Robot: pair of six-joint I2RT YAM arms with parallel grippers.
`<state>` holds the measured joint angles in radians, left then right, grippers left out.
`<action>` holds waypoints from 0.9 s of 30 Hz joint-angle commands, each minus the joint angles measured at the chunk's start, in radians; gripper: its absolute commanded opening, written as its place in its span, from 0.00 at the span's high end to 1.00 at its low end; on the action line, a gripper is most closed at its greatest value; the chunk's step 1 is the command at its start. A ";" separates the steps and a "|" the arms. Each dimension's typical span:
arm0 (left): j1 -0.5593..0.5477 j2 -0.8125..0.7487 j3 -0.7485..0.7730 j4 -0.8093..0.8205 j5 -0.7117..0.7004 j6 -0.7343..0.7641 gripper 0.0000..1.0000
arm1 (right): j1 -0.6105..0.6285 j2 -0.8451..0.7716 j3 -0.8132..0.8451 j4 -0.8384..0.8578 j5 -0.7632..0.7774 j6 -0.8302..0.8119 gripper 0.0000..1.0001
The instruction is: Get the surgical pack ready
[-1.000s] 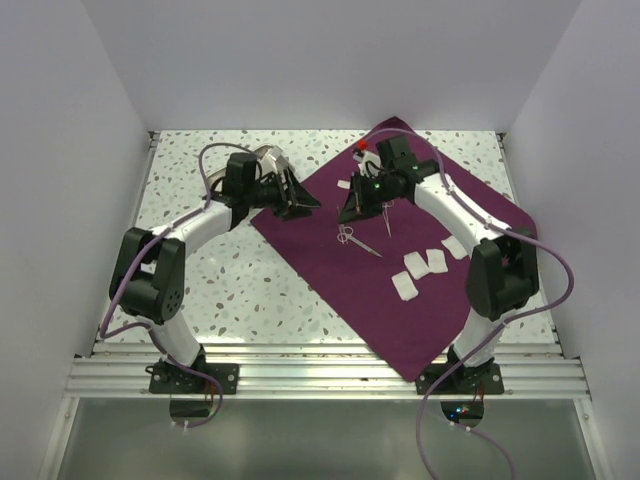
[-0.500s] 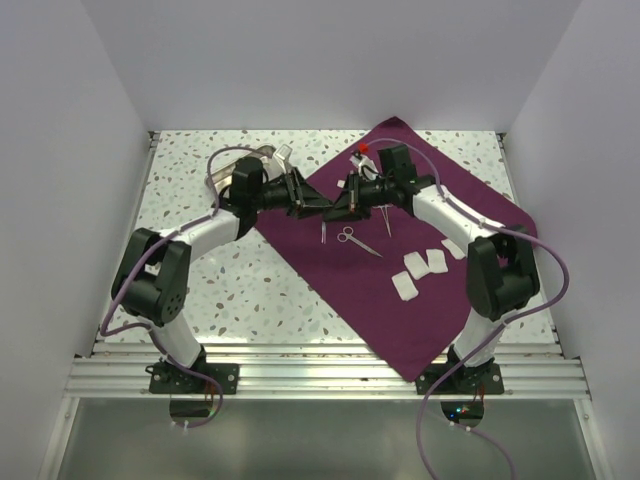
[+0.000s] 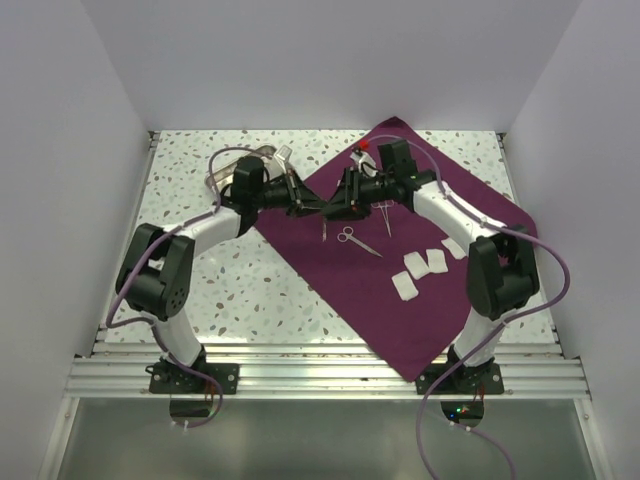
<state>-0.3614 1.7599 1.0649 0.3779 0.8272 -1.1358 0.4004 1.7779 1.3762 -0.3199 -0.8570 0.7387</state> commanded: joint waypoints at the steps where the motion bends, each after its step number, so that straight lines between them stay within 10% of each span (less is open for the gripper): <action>1: 0.030 0.033 0.116 -0.212 0.003 0.134 1.00 | 0.002 0.023 0.144 -0.281 0.166 -0.171 0.55; 10: 0.070 0.237 0.690 -0.922 -0.443 0.758 1.00 | -0.037 0.176 0.351 -0.574 0.697 -0.343 0.50; 19: 0.072 0.433 1.012 -1.073 -1.100 1.094 1.00 | -0.054 0.385 0.534 -0.654 0.912 -0.371 0.52; 27: 0.084 0.539 1.040 -1.064 -1.212 1.108 1.00 | -0.080 0.431 0.555 -0.651 0.975 -0.412 0.52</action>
<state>-0.2874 2.2761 2.0518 -0.6674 -0.2722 -0.0814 0.3321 2.1960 1.8801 -0.9512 0.0509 0.3626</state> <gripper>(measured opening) 0.027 0.480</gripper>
